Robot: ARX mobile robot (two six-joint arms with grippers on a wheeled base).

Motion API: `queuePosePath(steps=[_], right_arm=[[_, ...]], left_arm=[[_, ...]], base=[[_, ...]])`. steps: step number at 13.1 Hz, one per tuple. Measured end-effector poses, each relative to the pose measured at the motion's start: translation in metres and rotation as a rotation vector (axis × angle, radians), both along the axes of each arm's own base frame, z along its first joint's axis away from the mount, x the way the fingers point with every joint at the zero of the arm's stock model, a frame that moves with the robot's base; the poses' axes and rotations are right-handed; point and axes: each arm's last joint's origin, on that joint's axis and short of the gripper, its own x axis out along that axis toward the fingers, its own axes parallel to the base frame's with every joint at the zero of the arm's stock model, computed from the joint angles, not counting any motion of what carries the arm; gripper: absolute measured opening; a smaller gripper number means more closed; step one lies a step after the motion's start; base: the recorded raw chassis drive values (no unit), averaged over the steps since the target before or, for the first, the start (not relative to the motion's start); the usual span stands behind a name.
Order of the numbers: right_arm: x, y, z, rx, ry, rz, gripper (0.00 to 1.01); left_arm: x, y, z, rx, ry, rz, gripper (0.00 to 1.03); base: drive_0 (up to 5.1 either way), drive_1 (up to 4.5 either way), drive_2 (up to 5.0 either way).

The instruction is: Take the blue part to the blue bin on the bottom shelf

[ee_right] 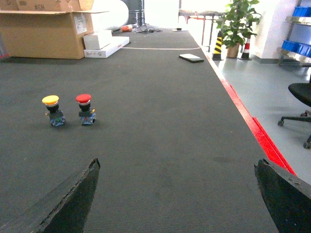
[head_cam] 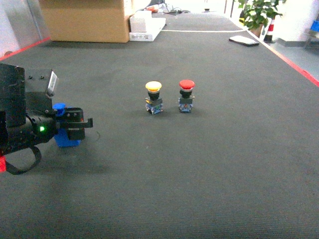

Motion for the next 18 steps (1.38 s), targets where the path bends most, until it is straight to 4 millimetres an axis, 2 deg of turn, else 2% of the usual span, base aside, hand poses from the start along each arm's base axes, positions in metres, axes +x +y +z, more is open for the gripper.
queuePosePath(steps=[1, 2, 4, 6, 8, 10, 12, 13, 14, 16, 18], right_arm=[[0.0, 0.0, 0.0, 0.0, 0.0, 0.0, 0.98], [0.0, 0.0, 0.0, 0.0, 0.0, 0.0, 0.98], [0.0, 0.0, 0.0, 0.0, 0.0, 0.0, 0.98], [0.0, 0.0, 0.0, 0.0, 0.0, 0.0, 0.98], [0.0, 0.0, 0.0, 0.0, 0.0, 0.0, 0.98], [0.0, 0.0, 0.0, 0.0, 0.0, 0.0, 0.98], [0.0, 0.0, 0.0, 0.0, 0.0, 0.0, 0.98], [0.0, 0.0, 0.0, 0.0, 0.0, 0.0, 0.98], [0.0, 0.0, 0.0, 0.0, 0.0, 0.0, 0.98], [0.0, 0.0, 0.0, 0.0, 0.0, 0.0, 0.98], [0.0, 0.0, 0.0, 0.0, 0.0, 0.0, 0.98]], left_arm=[[0.0, 0.0, 0.0, 0.005, 0.002, -0.004, 0.48], [0.0, 0.0, 0.0, 0.009, 0.001, -0.006, 0.45], [-0.003, 0.0, 0.002, 0.032, -0.014, -0.008, 0.45], [-0.02, 0.001, 0.016, 0.039, -0.042, 0.001, 0.44], [-0.054, -0.002, 0.057, 0.059, -0.146, 0.007, 0.44], [-0.1, -0.011, 0.095, 0.074, -0.212, 0.004, 0.44], [-0.138, -0.013, 0.137, 0.069, -0.318, 0.032, 0.44], [-0.154, -0.013, 0.15, 0.063, -0.364, 0.054, 0.44], [-0.169, -0.012, 0.156, 0.061, -0.377, 0.073, 0.44], [-0.195, -0.015, 0.154, 0.045, -0.356, 0.075, 0.44], [-0.212, -0.016, 0.155, 0.014, -0.371, 0.082, 0.44]], base=[[0.0, 0.0, 0.0], [0.0, 0.0, 0.0], [0.0, 0.0, 0.0], [0.0, 0.0, 0.0], [0.0, 0.0, 0.0], [0.0, 0.0, 0.0], [0.0, 0.0, 0.0], [0.0, 0.0, 0.0], [0.0, 0.0, 0.0], [0.0, 0.0, 0.0], [0.0, 0.0, 0.0]])
